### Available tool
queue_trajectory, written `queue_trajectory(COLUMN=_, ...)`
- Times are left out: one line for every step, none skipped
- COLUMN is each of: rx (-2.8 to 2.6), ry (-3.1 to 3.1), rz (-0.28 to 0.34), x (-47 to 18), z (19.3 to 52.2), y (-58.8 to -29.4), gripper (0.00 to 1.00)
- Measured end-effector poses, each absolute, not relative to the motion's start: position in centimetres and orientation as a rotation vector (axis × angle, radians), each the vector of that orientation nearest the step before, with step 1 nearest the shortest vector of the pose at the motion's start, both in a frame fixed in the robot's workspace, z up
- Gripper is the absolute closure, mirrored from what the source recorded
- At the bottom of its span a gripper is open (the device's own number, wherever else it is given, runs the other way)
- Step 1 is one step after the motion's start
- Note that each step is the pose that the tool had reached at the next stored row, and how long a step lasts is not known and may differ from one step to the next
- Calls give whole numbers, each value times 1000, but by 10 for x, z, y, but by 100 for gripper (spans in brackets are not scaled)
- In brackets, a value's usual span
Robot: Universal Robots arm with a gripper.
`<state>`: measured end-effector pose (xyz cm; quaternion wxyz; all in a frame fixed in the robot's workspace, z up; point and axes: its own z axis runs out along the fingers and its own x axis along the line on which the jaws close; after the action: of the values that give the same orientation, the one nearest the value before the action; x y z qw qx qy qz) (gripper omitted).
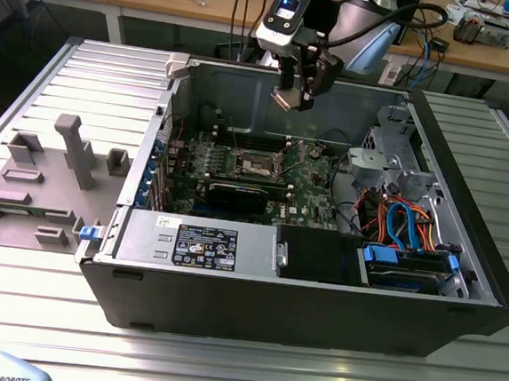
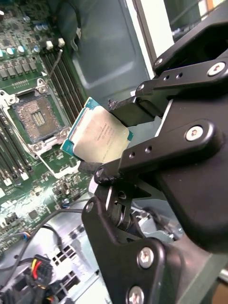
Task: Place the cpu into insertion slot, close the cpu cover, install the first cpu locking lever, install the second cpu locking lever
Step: 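Place the cpu into insertion slot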
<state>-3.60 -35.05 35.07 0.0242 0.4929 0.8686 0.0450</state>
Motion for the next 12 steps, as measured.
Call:
queue_trajectory(rx=1551, ry=2672, rz=138, x=-36, z=348, y=-350, gripper=46)
queue_trajectory(rx=1565, ry=2663, rz=138, x=-36, z=346, y=-350, gripper=46)
queue_trajectory(rx=1579, ry=2654, rz=137, x=-36, z=344, y=-350, gripper=46)
queue_trajectory(rx=1592, ry=2646, rz=137, x=-36, z=343, y=-350, gripper=46)
queue_trajectory(rx=1607, ry=2636, rz=136, x=-36, z=341, y=-350, gripper=46)
queue_trajectory(rx=1625, ry=2625, rz=136, x=-36, z=339, y=-350, gripper=46)
queue_trajectory(rx=1642, ry=2613, rz=135, x=-36, z=338, y=-350, gripper=46)
queue_trajectory(rx=1659, ry=2604, rz=133, x=-36, z=338, y=-350, gripper=46)
queue_trajectory(rx=1674, ry=2595, rz=131, x=-36, z=337, y=-350, gripper=46)
queue_trajectory(rx=1690, ry=2587, rz=128, x=-36, z=336, y=-350, gripper=46)
queue_trajectory(rx=1708, ry=2582, rz=123, x=-36, z=335, y=-350, gripper=46)
queue_trajectory(rx=1719, ry=2580, rz=118, x=-36, z=335, y=-350, gripper=46)
